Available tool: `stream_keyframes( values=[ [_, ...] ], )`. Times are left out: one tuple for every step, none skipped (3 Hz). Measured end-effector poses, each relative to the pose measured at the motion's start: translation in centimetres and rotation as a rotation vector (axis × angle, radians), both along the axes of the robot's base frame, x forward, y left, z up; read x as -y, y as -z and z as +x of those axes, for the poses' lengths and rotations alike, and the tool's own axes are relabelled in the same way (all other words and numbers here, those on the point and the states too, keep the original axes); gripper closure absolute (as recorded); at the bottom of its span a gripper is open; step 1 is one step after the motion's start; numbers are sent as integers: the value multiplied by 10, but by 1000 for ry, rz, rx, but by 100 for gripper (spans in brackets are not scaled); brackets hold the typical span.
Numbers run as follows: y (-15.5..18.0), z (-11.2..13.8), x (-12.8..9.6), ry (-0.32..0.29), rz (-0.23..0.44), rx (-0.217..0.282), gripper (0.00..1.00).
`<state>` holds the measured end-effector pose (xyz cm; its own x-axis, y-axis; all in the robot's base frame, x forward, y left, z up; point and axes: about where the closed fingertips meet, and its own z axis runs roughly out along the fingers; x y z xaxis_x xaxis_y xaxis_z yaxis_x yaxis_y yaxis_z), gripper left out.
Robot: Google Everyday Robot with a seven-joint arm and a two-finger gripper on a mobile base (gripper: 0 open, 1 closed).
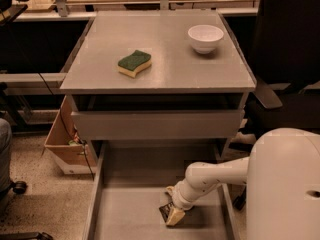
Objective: Pick rxbar chocolate from middle drawer and place on counter
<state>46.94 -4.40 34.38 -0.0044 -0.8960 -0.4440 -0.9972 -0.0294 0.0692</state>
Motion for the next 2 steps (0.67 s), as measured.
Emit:
stream_keyframes(
  values=[
    [-5, 0, -2, -4, 6, 2, 66],
    [-19, -1, -11, -22, 25, 29, 89]
  ],
)
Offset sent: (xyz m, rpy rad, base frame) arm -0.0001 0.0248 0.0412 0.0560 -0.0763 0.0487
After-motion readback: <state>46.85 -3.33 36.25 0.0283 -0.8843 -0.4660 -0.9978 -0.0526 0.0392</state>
